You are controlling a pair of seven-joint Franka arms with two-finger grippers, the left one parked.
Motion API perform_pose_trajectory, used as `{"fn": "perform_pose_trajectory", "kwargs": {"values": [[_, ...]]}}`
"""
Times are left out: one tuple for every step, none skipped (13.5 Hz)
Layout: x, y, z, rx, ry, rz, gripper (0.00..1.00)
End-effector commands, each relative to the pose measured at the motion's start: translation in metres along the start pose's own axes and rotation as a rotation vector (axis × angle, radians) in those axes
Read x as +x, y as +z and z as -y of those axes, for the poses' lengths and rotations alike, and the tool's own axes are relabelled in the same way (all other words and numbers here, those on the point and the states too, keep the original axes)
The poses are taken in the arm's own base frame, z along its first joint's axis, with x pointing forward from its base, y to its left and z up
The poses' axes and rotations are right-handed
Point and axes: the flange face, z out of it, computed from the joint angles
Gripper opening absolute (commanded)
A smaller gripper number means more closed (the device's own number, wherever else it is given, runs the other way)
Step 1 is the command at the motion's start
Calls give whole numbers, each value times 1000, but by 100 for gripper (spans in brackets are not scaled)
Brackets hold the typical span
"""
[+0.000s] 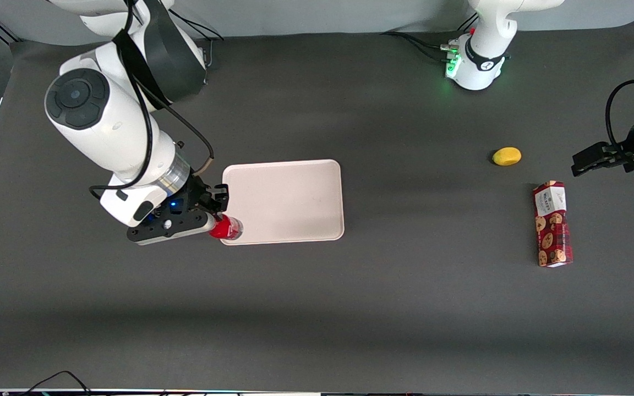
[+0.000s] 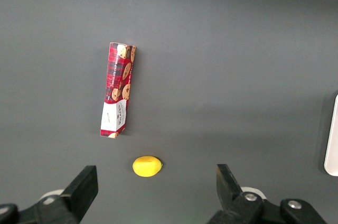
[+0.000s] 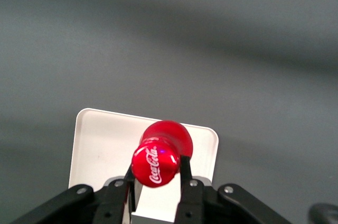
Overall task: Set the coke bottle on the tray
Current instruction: 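Lift the bottle and carry it onto the white tray's corner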
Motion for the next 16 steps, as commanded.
{"fn": "perform_pose_trajectory", "kwargs": {"values": [[-41,15,-9,20,-2,-14,0],[-48,26,-12,22,1,-17,0],[-60,43,-11,22,5,-16,0],[-72,55,-11,26,28,-32,0],[-83,71,-3,22,34,-34,0],[-91,82,0,23,31,-30,0],[-99,92,-3,24,33,-36,0],[-112,108,-5,27,33,-48,0],[-122,121,-6,27,30,-56,0],[-126,127,-9,7,18,-51,0],[-130,131,-11,-14,13,-47,0],[-136,140,-12,-44,24,-48,0],[-142,144,-9,-72,45,-67,0],[-144,149,-10,-87,75,-78,0],[-147,152,-9,-82,85,-87,0],[-150,158,-10,-73,82,-101,0]]}}
